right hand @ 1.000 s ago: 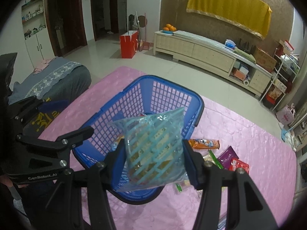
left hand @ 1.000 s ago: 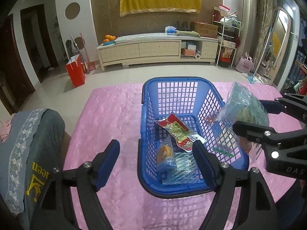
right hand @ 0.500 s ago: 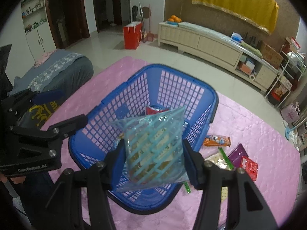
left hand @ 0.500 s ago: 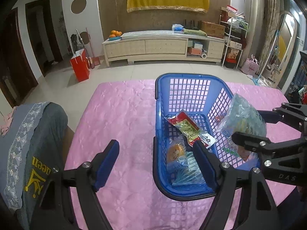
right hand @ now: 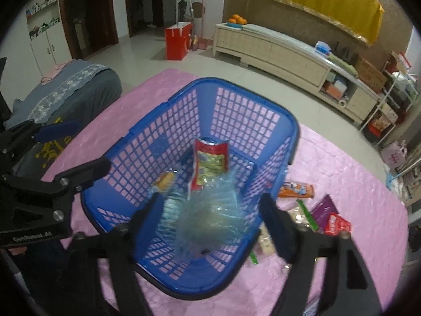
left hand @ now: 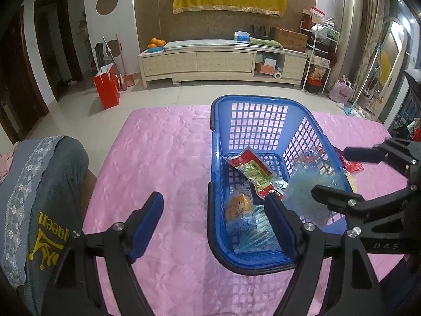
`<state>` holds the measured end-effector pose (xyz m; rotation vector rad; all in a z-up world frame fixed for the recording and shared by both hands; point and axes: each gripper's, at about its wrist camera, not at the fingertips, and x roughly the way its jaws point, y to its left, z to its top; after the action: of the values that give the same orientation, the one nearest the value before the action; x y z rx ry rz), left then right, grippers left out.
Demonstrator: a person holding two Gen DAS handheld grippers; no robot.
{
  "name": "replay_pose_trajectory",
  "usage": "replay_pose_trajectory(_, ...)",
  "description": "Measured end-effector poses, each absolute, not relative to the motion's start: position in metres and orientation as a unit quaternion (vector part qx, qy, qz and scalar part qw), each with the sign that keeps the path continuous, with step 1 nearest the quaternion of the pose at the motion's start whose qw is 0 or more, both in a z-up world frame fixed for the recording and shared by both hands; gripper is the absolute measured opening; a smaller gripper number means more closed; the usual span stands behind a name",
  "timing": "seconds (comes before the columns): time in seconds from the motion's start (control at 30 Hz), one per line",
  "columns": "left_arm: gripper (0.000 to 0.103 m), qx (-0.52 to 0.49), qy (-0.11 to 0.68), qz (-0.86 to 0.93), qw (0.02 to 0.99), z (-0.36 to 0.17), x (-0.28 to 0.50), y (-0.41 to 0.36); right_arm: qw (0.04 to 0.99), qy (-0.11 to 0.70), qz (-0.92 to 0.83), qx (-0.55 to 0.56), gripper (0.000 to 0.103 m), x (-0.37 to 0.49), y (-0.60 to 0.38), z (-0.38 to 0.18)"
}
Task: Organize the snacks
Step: 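Lower the cracker bag into the blue basket with the right tool, then move the open left tool over the square cracker pack on the mattress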
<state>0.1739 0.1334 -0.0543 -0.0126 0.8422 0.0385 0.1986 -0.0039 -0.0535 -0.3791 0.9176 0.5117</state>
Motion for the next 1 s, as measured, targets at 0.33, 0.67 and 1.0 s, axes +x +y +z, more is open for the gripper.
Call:
replay_pose_trajectory(0.33, 0.077, 0.005, 0.396, 0.003, 0.918, -0.039, 0.158, 0.11, 0.861, 0.422, 0.23, -0.164, 0.084, 0.186, -0.035, -0.029)
replay_pose_trajectory(0.67, 0.078, 0.033, 0.376, -0.022, 0.926, -0.014, 0.146, 0.06, 0.882, 0.398, 0.209, -0.141, 0.084, 0.163, -0.088, -0.002)
replay_pose_trajectory(1.0, 0.078, 0.067, 0.375, -0.059, 0.923, -0.016, 0.145, -0.005, 0.895, 0.4, 0.171, -0.105, 0.084, 0.156, -0.157, -0.001)
